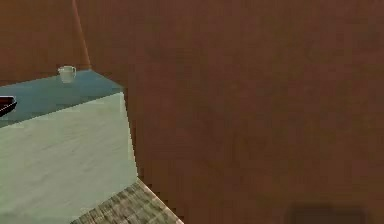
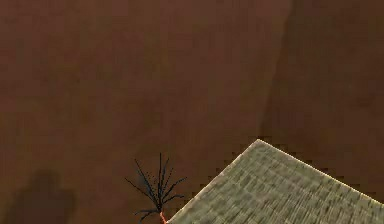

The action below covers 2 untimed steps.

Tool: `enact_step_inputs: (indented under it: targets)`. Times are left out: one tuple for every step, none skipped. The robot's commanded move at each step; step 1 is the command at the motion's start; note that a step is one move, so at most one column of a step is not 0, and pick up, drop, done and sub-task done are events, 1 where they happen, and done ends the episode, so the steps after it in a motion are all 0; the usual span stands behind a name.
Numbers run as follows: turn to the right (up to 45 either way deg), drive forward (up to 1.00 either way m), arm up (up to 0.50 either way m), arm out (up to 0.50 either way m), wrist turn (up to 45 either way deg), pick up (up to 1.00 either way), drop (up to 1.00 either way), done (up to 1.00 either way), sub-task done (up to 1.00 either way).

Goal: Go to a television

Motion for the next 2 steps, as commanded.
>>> enact_step_inputs:
  targets:
    - [-45.0,0.00,0.00,0.00,0.0,0.00,0.00,0.00,0.00]
    - [-45.0,0.00,0.00,0.00,0.0,0.00,0.00,0.00,0.00]
